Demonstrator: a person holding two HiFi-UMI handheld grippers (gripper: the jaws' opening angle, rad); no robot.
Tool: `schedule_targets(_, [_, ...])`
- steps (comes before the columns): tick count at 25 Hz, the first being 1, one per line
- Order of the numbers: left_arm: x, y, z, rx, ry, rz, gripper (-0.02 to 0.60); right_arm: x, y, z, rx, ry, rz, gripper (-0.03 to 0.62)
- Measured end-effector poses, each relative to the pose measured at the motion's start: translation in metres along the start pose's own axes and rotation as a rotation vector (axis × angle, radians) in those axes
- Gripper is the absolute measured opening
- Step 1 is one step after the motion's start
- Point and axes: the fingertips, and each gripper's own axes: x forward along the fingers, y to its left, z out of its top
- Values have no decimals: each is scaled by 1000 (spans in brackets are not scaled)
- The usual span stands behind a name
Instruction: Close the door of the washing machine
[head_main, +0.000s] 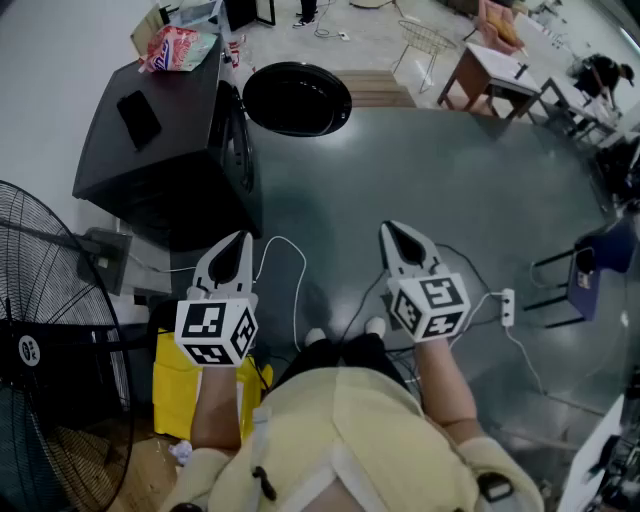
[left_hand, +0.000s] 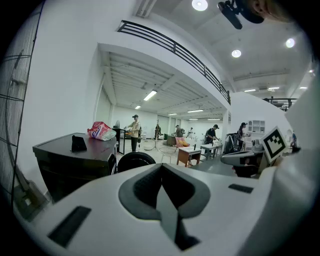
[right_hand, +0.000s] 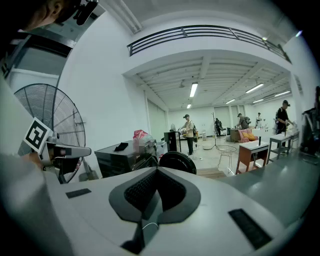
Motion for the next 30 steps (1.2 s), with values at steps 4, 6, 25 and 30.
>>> schedule_targets(4, [-1, 7, -2, -4, -3, 2, 5, 2, 10, -5, 10, 2, 17, 5])
schedule_targets(6, [-1, 6, -3, -22, -8, 1, 5, 2, 12, -7, 21, 9, 33, 5])
schedule_targets(25, [44, -50, 14, -66, -25, 42, 5, 14, -44, -14, 99, 9, 173, 6])
schedule_targets(30, [56, -69, 12, -80, -17, 38, 5, 17, -56, -14, 101, 23, 215, 6])
